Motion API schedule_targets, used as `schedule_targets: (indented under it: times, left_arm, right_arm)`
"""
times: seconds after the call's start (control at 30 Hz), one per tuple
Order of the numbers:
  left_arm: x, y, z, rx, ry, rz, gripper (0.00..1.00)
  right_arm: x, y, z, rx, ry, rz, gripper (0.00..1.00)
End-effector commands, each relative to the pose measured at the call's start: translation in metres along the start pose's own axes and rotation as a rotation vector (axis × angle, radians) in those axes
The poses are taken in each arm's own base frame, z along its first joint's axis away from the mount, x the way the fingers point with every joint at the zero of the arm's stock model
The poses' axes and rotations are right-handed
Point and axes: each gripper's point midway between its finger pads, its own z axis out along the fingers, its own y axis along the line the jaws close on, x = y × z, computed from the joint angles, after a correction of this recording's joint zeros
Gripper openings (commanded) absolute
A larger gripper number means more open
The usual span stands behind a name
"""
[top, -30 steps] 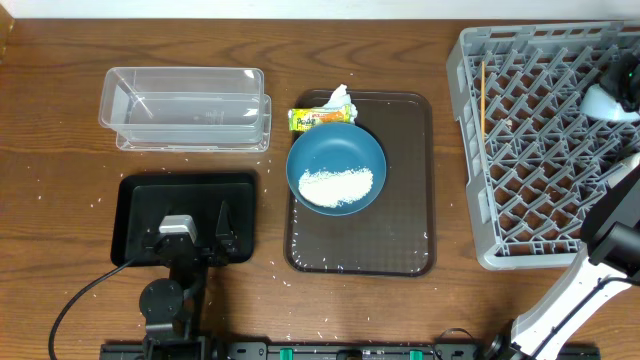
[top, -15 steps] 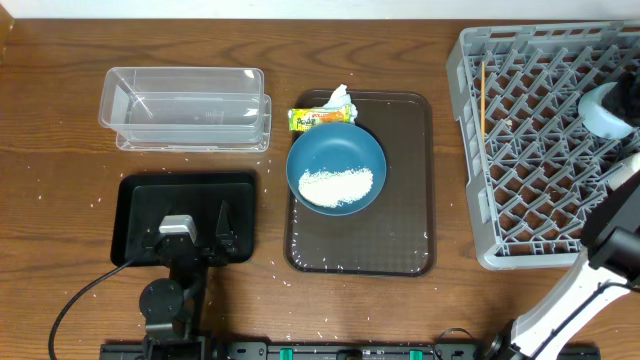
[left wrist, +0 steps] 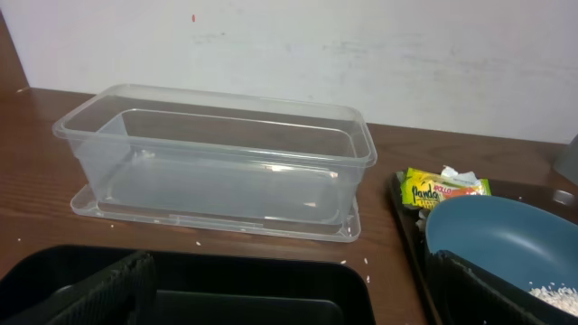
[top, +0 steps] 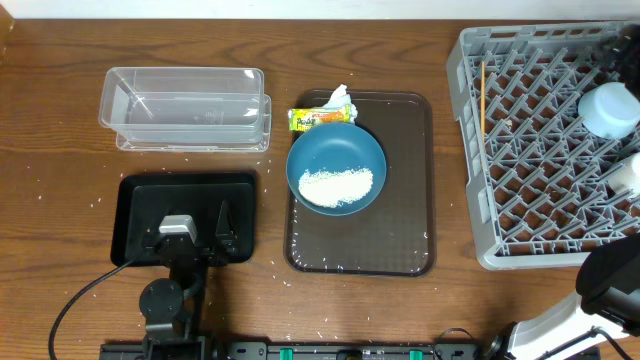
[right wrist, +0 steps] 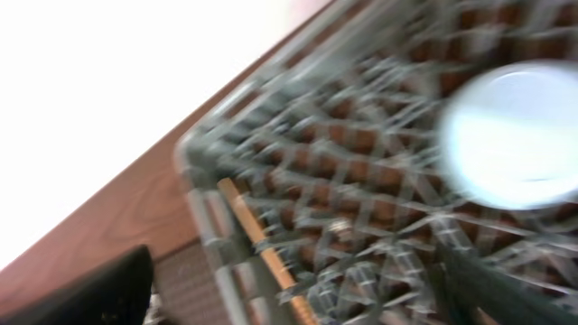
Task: Sort waste into correct bins and load items into the dishwasher rack
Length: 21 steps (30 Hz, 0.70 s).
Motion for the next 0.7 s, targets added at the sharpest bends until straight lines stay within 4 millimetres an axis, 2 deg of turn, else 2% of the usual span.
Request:
schedule_targets:
  times: [0.0,0.2,0.37,0.67]
  left_arm:
    - [0.016,0.001,0.002,0.0,0.039,0.008,0.98]
    - [0.016,0.001,0.002,-0.001,0.039,0.008,0.98]
    - [0.016,0.001,0.002,0.0,0.039,0.008,0.98]
    - [0.016,0.001,0.002,0.0,0.039,0.008,0.98]
  right_arm:
    - [0.031,0.041,0.016,-0.151,0.13,0.024,0.99]
    - [0.063,0.053,0.03,-0.078,0.214,-0.009,0.99]
    - [0.066,0.054,0.035,-0.022,0.205,-0.039,0.99]
    - [0.066,0.053,0.035,-0.022,0.204,-0.038,0.99]
